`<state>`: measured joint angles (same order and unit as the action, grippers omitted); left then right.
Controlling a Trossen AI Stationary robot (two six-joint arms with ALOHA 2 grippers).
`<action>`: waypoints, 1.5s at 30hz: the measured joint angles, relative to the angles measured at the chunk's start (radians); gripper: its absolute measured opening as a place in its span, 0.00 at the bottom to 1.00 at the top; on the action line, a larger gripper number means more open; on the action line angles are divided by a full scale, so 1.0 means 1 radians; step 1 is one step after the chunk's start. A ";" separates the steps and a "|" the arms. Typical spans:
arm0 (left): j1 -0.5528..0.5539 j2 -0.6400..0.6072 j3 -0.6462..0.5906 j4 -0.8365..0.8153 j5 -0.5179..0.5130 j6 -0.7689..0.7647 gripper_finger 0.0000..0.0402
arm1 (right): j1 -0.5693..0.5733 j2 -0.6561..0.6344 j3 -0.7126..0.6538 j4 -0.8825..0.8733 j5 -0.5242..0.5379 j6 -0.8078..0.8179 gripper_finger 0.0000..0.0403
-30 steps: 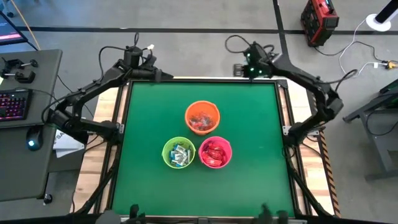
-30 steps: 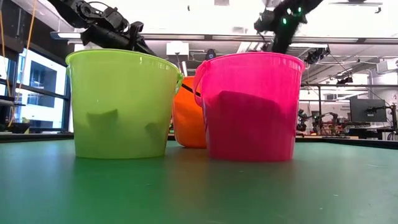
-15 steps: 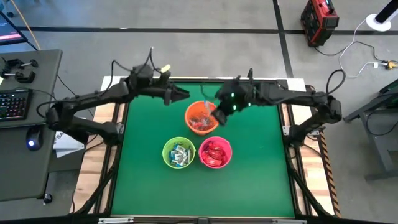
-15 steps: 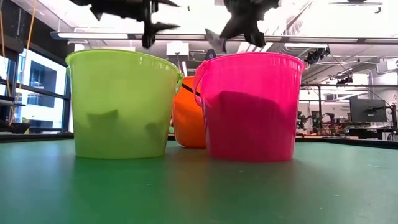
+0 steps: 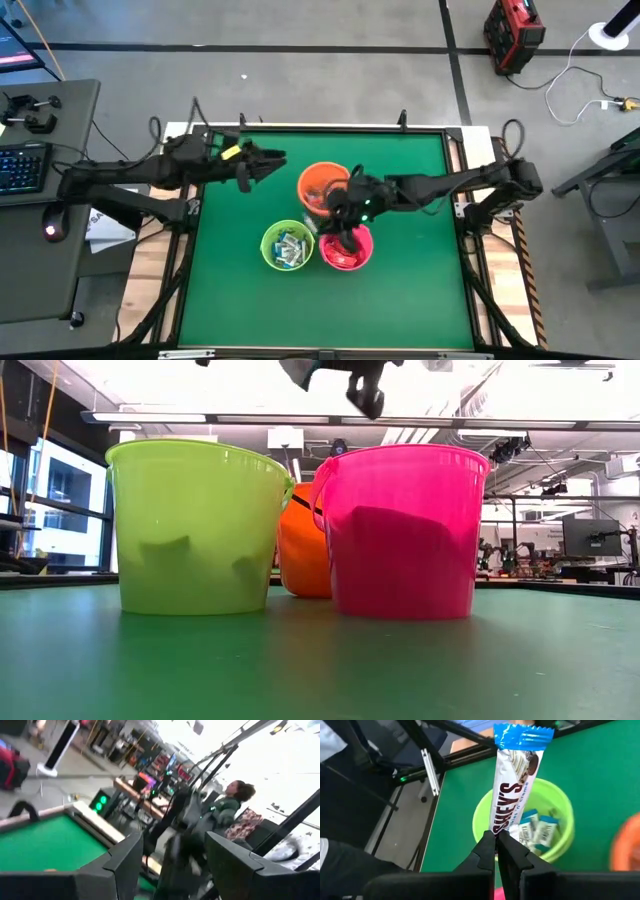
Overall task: Sort candy by brand, put in halloween buckets
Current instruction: Put the white chocolate bar into the green bucket, then return to Home Position
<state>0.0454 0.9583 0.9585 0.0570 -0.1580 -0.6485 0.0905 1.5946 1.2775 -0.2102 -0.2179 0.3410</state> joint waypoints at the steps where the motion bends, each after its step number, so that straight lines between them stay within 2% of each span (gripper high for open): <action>1: -0.003 -0.015 0.000 0.001 -0.007 0.016 0.50 | 0.005 0.022 0.000 0.025 0.000 0.011 0.00; 6: -0.004 -0.084 0.001 -0.013 -0.007 0.079 0.50 | 0.037 0.150 0.000 0.198 0.004 0.103 0.00; 10: -0.005 -0.123 0.001 -0.082 0.077 0.101 0.50 | 0.066 0.232 0.002 0.307 0.003 0.161 0.00; 13: -0.029 -0.151 0.001 -0.118 0.114 0.126 0.50 | 0.077 0.281 0.026 0.301 0.066 0.270 0.01; 15: -0.054 -0.165 0.001 -0.127 0.116 0.147 0.50 | 0.077 0.304 0.046 0.296 0.077 0.320 0.04; 18: -0.091 -0.180 0.000 -0.142 0.096 0.172 0.50 | 0.078 0.319 0.080 0.295 0.088 0.336 0.14; 25: -0.175 -0.227 -0.123 -0.093 0.029 0.145 0.50 | 0.072 0.318 0.177 0.061 0.133 0.214 0.45; 30: -0.216 -0.266 -0.277 0.099 -0.013 0.133 0.50 | 0.041 0.300 0.316 -0.183 0.073 0.140 0.53; 32: -0.221 -0.271 -0.343 0.226 -0.013 0.149 0.50 | 0.034 0.290 0.376 -0.349 0.077 0.088 0.52; 35: -0.224 -0.277 -0.449 0.362 -0.014 0.181 0.50 | 0.036 0.244 0.425 -0.569 0.149 0.002 0.48; 39: -0.205 -0.286 -0.592 0.495 -0.041 0.164 0.49 | 0.041 0.149 0.419 -0.799 0.216 -0.043 0.34; 42: -0.188 -0.326 -0.715 0.647 -0.072 0.141 0.43 | 0.033 0.040 0.348 -0.849 0.244 -0.005 0.19; 45: -0.177 -0.376 -0.835 0.827 -0.087 0.178 0.31 | 0.025 -0.095 0.242 -0.825 0.248 0.090 0.04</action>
<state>-0.1312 0.5820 0.1234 0.8844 -0.2453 -0.4705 0.1158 1.4992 1.5195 -1.0347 0.0298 0.4313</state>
